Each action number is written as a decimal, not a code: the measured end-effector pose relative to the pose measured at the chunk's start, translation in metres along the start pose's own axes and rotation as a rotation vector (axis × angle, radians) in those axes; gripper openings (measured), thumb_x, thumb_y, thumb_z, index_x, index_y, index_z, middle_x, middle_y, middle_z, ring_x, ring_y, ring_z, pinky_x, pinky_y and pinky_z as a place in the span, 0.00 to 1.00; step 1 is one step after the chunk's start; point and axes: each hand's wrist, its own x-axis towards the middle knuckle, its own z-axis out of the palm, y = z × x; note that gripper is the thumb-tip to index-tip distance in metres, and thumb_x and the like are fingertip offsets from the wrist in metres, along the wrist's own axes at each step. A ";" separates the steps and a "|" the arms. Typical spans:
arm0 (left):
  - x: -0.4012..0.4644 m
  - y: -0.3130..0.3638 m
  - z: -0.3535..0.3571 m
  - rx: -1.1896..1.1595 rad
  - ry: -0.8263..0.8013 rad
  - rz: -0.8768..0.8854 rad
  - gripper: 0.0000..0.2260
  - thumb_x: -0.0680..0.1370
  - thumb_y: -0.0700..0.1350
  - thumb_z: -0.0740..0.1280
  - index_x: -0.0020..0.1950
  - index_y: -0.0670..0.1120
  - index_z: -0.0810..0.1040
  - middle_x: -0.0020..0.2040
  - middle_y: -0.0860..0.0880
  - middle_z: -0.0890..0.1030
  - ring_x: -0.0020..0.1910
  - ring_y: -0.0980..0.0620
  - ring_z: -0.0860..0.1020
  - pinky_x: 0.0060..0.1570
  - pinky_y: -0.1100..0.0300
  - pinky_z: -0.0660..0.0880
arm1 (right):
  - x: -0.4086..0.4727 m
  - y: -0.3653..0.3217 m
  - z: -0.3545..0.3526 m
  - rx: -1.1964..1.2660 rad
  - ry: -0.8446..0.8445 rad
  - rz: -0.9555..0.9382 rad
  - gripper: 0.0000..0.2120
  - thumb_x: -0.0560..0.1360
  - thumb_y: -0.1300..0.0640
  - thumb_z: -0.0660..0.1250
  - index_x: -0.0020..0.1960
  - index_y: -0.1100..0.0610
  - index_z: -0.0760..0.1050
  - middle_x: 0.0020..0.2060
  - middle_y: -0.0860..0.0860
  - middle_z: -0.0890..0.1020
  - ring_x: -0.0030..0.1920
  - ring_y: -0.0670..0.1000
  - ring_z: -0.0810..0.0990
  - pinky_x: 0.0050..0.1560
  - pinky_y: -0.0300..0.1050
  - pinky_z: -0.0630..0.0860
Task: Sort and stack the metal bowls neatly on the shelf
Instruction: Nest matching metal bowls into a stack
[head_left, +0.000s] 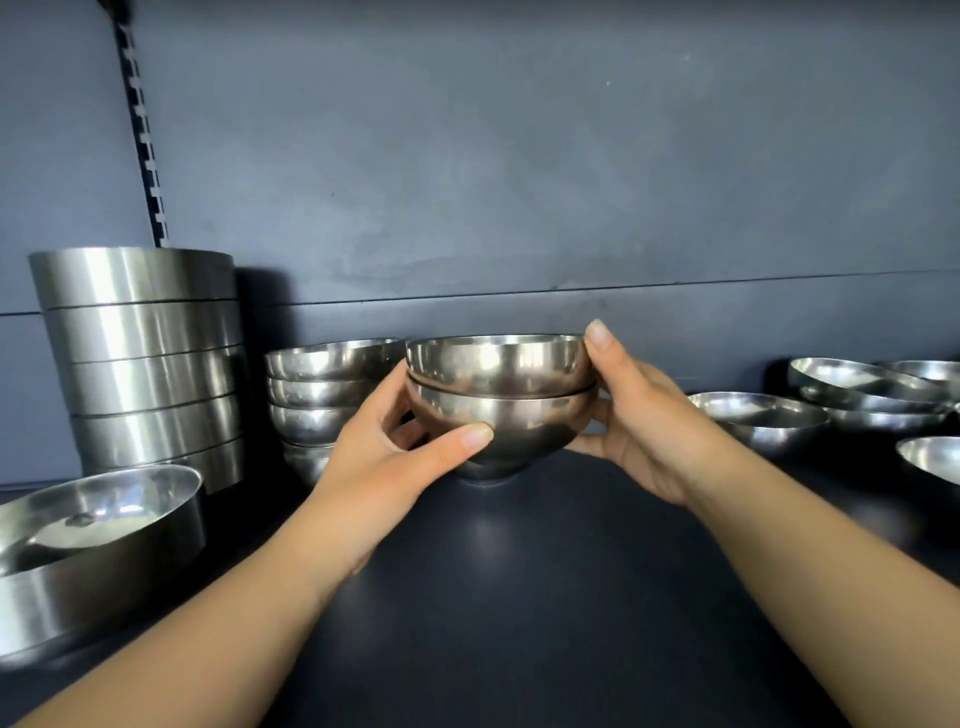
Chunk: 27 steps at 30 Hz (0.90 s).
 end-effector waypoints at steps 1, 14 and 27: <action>0.004 -0.002 0.002 0.019 0.016 0.004 0.25 0.58 0.51 0.74 0.55 0.55 0.78 0.52 0.57 0.83 0.53 0.61 0.80 0.47 0.72 0.73 | 0.005 0.000 0.000 0.000 0.024 0.018 0.32 0.49 0.30 0.66 0.45 0.50 0.79 0.39 0.43 0.85 0.43 0.44 0.83 0.55 0.53 0.76; 0.055 -0.030 0.020 0.137 0.173 -0.061 0.44 0.58 0.61 0.77 0.69 0.50 0.66 0.64 0.51 0.77 0.62 0.54 0.75 0.65 0.52 0.70 | 0.072 0.025 0.003 -0.092 0.188 -0.002 0.20 0.73 0.36 0.54 0.43 0.48 0.77 0.44 0.46 0.83 0.50 0.45 0.81 0.54 0.39 0.74; 0.051 -0.058 0.021 0.484 0.167 -0.221 0.46 0.67 0.63 0.68 0.76 0.52 0.46 0.76 0.53 0.58 0.74 0.54 0.57 0.70 0.61 0.54 | 0.065 0.048 -0.005 -0.274 0.187 0.161 0.24 0.77 0.39 0.46 0.47 0.49 0.76 0.47 0.46 0.79 0.52 0.46 0.74 0.67 0.44 0.63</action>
